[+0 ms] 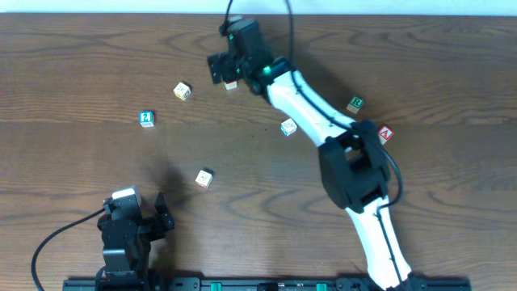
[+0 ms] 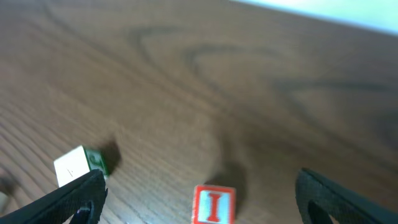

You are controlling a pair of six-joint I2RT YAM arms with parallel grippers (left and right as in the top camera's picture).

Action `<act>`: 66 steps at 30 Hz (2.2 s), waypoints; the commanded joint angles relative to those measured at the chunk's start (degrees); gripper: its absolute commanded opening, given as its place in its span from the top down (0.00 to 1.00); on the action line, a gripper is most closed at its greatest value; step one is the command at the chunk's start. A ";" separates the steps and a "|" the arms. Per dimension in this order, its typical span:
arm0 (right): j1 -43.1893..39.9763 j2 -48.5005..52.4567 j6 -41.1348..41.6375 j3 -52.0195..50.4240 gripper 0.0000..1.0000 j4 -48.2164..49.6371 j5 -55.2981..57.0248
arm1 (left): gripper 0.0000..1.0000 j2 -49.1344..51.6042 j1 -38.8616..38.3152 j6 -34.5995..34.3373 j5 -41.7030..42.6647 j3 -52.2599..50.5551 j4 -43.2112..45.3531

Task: Spell out Ai2
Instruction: 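Move the right gripper up to the red-bordered I block, then lower the right gripper and grasp the red I block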

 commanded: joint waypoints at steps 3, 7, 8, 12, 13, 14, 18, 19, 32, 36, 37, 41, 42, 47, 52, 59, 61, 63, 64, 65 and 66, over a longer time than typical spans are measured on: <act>3.23 3.17 -2.49 1.40 0.09 -0.44 8.63 | 0.05 -0.33 0.39 0.20 -0.42 -0.46 -0.13; 3.43 4.20 -2.49 1.40 0.08 -0.48 9.40 | 0.05 -0.33 0.39 0.20 -0.42 -0.46 -0.11; 3.23 4.28 -2.45 1.40 0.08 -0.50 9.35 | 0.05 -0.33 0.39 0.20 -0.42 -0.46 -0.11; 1.90 4.52 -2.45 1.40 0.08 -0.50 8.70 | 0.05 -0.33 0.39 0.20 -0.42 -0.46 -0.11; 1.68 4.52 -2.45 1.40 0.08 -0.55 8.46 | 0.05 -0.33 0.39 0.20 -0.42 -0.46 -0.11; 1.38 4.55 -2.45 1.40 0.09 -0.66 8.02 | 0.05 -0.33 0.39 0.20 -0.42 -0.46 -0.11; 0.83 5.18 -2.45 1.40 0.13 -1.70 6.10 | 0.05 -0.33 0.39 0.20 -0.42 -0.46 -0.11; 0.76 5.25 -2.45 1.40 0.14 -2.05 6.10 | 0.05 -0.33 0.39 0.20 -0.42 -0.46 -0.11; 0.70 6.19 -2.47 1.36 0.25 -4.68 4.33 | 0.05 -0.33 0.39 0.20 -0.42 -0.46 -0.11; 0.70 6.69 -2.47 1.36 0.27 -4.81 4.13 | 0.05 -0.33 0.39 0.20 -0.42 -0.46 -0.11; 0.70 6.78 -2.47 1.36 0.29 -4.83 4.11 | 0.05 -0.33 0.39 0.20 -0.42 -0.46 -0.11; 0.74 7.10 -2.45 1.36 0.33 -4.76 3.89 | 0.05 -0.33 0.39 0.20 -0.42 -0.46 -0.11; 0.76 7.10 -2.45 1.36 0.33 -4.42 3.91 | 0.05 -0.33 0.39 0.20 -0.42 -0.46 -0.13; 0.79 7.10 -2.47 1.36 0.37 -3.13 3.91 | 0.05 -0.33 0.39 0.20 -0.42 -0.46 -0.13; 0.92 7.10 -2.45 1.38 0.64 -3.26 3.93 | 0.05 -0.33 0.39 0.20 -0.42 -0.46 -0.11; 0.98 7.10 -2.43 1.38 0.76 -3.26 3.93 | 0.05 -0.33 0.39 0.20 -0.42 -0.46 -0.11; 0.98 7.06 -2.43 1.53 0.78 -3.26 3.93 | 0.05 -0.33 0.39 0.20 -0.42 -0.46 -0.11; 0.98 6.62 -2.14 1.73 0.79 -3.34 3.93 | 0.05 -0.33 0.39 0.20 -0.42 -0.46 -0.13; 0.98 6.21 -1.90 1.88 0.79 -3.41 3.93 | 0.04 -0.33 0.39 0.20 -0.42 -0.46 -0.11; 0.98 5.49 -1.75 2.16 0.79 -3.72 3.93 | 0.05 -0.33 0.39 0.20 -0.42 -0.46 -0.13; 0.98 4.61 -1.75 2.54 0.78 -4.28 3.93 | 0.05 -0.33 0.39 0.20 -0.42 -0.46 -0.11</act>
